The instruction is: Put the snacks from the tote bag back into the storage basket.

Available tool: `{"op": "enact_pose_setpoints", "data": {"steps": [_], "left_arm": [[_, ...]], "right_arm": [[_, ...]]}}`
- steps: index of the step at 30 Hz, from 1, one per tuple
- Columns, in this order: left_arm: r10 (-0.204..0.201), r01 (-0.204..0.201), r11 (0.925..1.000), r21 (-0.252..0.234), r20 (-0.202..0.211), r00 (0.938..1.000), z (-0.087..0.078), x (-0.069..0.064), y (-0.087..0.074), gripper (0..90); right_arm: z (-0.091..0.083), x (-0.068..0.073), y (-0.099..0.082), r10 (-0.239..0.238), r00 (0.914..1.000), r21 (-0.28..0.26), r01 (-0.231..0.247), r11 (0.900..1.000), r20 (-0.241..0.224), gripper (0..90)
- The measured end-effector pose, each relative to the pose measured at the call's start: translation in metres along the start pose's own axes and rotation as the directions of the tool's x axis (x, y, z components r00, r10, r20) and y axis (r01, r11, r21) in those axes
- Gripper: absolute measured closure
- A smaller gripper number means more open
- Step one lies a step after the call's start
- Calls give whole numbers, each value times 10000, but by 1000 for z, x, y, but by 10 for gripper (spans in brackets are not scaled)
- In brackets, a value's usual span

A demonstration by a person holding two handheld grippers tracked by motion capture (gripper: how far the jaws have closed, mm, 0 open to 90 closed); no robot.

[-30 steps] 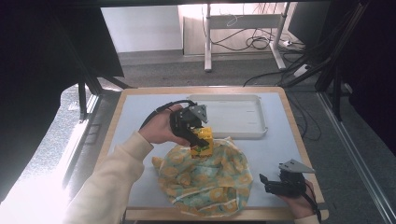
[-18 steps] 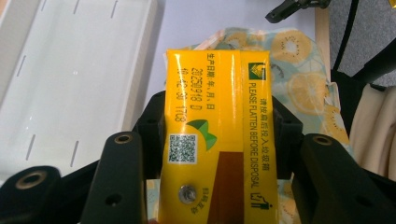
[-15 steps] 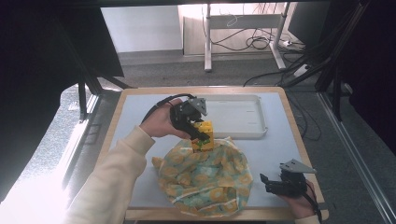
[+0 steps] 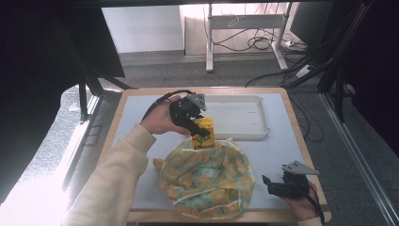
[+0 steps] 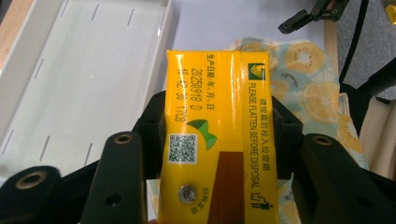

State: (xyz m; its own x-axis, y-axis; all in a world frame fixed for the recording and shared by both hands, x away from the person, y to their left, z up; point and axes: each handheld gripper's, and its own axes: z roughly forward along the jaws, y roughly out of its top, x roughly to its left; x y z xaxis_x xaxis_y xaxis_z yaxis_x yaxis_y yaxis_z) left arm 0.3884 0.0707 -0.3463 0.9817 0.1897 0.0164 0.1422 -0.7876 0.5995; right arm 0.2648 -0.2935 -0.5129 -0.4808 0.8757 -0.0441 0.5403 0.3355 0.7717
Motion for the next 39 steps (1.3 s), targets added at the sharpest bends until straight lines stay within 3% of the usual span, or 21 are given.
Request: {"op": "enact_pose_setpoints", "data": {"steps": [39], "left_arm": [[-472,483,9985,274,-387,9981,-4,39,-1,524]], "right_arm": [[-1,-1,-1,17,10000,-20,-17,10000,83,119]]}}
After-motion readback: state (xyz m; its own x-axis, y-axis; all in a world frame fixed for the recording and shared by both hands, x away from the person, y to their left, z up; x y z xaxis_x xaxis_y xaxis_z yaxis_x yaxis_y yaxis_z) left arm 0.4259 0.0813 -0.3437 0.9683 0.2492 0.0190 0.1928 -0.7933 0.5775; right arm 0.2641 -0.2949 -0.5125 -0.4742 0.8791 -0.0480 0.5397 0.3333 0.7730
